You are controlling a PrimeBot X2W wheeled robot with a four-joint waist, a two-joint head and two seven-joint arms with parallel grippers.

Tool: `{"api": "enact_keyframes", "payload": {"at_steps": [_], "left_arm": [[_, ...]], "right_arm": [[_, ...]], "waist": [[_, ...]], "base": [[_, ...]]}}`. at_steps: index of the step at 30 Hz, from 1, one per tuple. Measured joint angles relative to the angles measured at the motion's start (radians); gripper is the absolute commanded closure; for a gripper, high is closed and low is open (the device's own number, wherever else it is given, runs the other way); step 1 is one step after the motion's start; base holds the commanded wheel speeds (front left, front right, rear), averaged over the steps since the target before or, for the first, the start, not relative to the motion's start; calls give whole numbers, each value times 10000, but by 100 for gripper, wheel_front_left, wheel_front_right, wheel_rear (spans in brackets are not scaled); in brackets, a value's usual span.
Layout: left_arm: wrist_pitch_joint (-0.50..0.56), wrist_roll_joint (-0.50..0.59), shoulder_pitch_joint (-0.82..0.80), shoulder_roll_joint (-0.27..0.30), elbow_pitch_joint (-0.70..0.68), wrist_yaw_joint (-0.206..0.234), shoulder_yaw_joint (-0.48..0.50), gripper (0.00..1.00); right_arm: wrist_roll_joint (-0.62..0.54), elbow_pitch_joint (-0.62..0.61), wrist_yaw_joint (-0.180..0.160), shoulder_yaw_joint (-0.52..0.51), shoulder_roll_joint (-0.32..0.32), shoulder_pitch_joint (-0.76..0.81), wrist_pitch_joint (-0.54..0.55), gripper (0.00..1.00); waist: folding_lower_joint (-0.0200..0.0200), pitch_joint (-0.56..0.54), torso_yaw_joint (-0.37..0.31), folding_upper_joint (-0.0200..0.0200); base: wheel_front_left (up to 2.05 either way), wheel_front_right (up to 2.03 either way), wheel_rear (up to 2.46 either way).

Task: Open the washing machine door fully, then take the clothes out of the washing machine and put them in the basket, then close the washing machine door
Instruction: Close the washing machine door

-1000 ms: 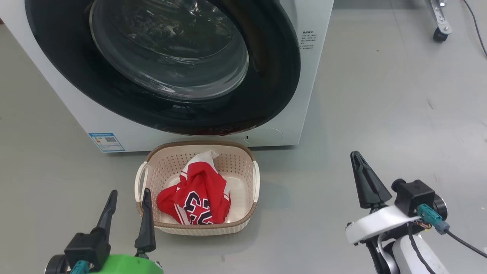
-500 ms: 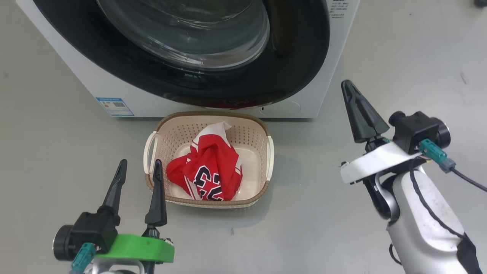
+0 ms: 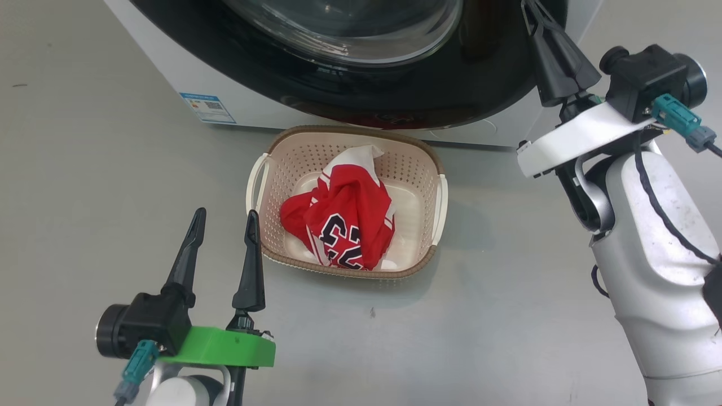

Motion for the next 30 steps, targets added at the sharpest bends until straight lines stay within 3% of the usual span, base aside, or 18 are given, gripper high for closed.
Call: {"api": "enact_keyframes", "payload": {"at_steps": [10, 30], "left_arm": [[-232, -15, -267, -40, 341, -2, -127, 0], [-408, -33, -744, -84, 617, -2, -215, 0]], "right_arm": [[46, 918, 77, -88, -165, -1213, 176, 100], [219, 2389, 171, -510, -441, -2982, 247, 100]], "waist": [[0, 386, 569, 0], [0, 725, 646, 0]], "base": [[0, 0, 0], [0, 0, 0]]}}
